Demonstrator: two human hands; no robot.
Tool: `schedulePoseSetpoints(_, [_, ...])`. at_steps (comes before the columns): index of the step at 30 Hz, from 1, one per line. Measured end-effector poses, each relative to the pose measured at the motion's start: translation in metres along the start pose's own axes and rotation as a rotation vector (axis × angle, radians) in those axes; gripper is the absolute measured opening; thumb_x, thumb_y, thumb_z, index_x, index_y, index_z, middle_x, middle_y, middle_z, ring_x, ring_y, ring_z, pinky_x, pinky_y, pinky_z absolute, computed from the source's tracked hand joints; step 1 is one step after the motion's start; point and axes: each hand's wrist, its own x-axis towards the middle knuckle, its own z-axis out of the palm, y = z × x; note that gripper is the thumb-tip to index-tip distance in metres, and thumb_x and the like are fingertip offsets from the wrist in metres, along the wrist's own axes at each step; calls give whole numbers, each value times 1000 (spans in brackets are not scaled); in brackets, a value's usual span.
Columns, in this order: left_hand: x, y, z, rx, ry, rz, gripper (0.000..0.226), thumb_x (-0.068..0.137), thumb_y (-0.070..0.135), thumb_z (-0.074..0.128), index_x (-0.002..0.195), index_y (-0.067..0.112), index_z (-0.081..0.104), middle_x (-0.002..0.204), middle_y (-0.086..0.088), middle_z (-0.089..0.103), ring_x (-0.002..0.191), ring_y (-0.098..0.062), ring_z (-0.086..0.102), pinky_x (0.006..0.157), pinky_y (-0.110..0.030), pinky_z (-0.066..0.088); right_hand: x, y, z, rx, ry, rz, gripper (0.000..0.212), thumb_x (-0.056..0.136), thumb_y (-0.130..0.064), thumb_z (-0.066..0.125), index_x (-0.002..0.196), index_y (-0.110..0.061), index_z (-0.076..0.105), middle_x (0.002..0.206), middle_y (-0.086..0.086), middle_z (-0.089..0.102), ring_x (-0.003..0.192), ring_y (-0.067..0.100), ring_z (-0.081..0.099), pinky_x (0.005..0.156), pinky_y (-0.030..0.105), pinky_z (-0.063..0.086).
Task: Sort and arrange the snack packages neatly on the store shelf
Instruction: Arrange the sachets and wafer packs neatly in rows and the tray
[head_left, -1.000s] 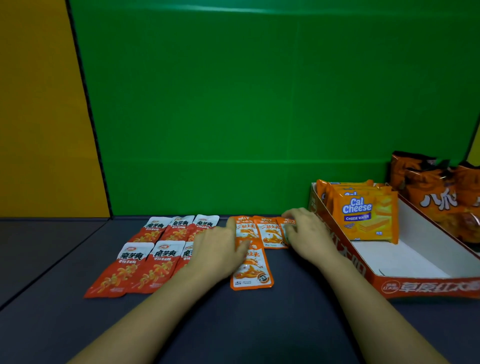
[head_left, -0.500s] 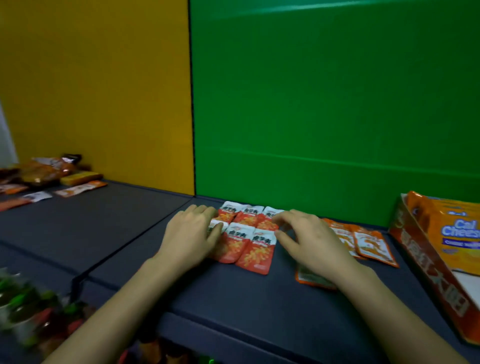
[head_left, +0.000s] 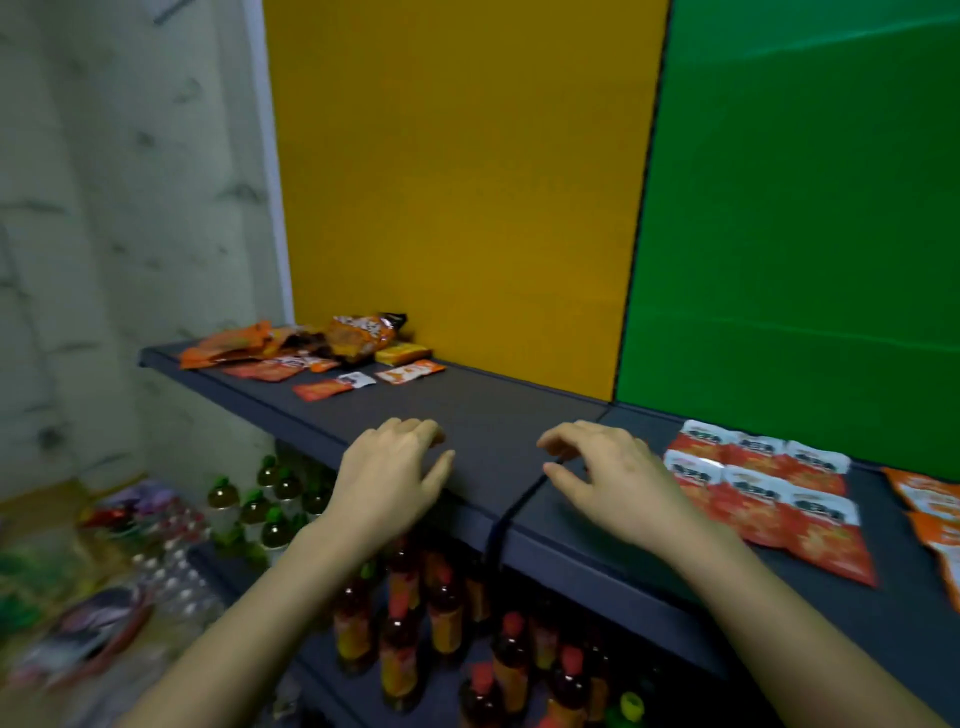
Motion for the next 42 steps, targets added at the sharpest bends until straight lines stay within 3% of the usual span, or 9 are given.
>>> schedulePoseSetpoints(11, [-19, -175, -31, 6, -40, -94, 29, 94, 40, 45, 106, 19, 60, 106, 3, 64, 107, -18, 55, 77, -31, 43, 100, -127, 93, 102, -69, 91, 25, 89, -35, 55, 112, -30, 61, 114, -8, 63, 107, 17, 59, 92, 35, 48])
schedulePoseSetpoints(20, [24, -256, 5, -9, -84, -98, 29, 94, 42, 43, 106, 20, 59, 106, 5, 63, 106, -15, 54, 77, -28, 43, 200, -130, 145, 105, -79, 250, 22, 89, -33, 56, 108, -26, 64, 109, -3, 65, 106, 20, 59, 91, 32, 47])
schedulePoseSetpoints(25, [80, -294, 34, -37, -98, -88, 27, 93, 41, 45, 104, 21, 60, 109, 5, 63, 109, -16, 53, 81, -31, 44, 265, -100, 165, 70, -68, 395, 24, 89, -33, 54, 108, -24, 65, 118, 3, 64, 111, 25, 57, 91, 35, 47])
schedulePoseSetpoints(31, [138, -326, 67, -39, -112, -72, 28, 93, 42, 45, 105, 21, 60, 110, 1, 62, 106, -18, 55, 75, -30, 42, 331, -70, 191, 66, -79, 660, 51, 88, -48, 53, 120, -9, 58, 128, 14, 57, 114, 32, 54, 89, 38, 47])
schedulePoseSetpoints(35, [160, -359, 80, -36, -133, -100, 30, 93, 40, 45, 108, 19, 60, 115, 0, 61, 109, -19, 54, 81, -31, 45, 363, -67, 211, 6, -96, 788, 61, 87, -55, 51, 125, -7, 54, 131, 15, 54, 119, 32, 52, 91, 37, 46])
schedulePoseSetpoints(42, [195, -415, 100, -52, -187, -96, 33, 94, 39, 45, 114, 19, 60, 120, 0, 60, 113, -18, 52, 83, -33, 46, 403, -69, 242, -53, -12, 995, 89, 70, -61, 68, 134, -5, 41, 137, 15, 45, 127, 32, 44, 97, 38, 43])
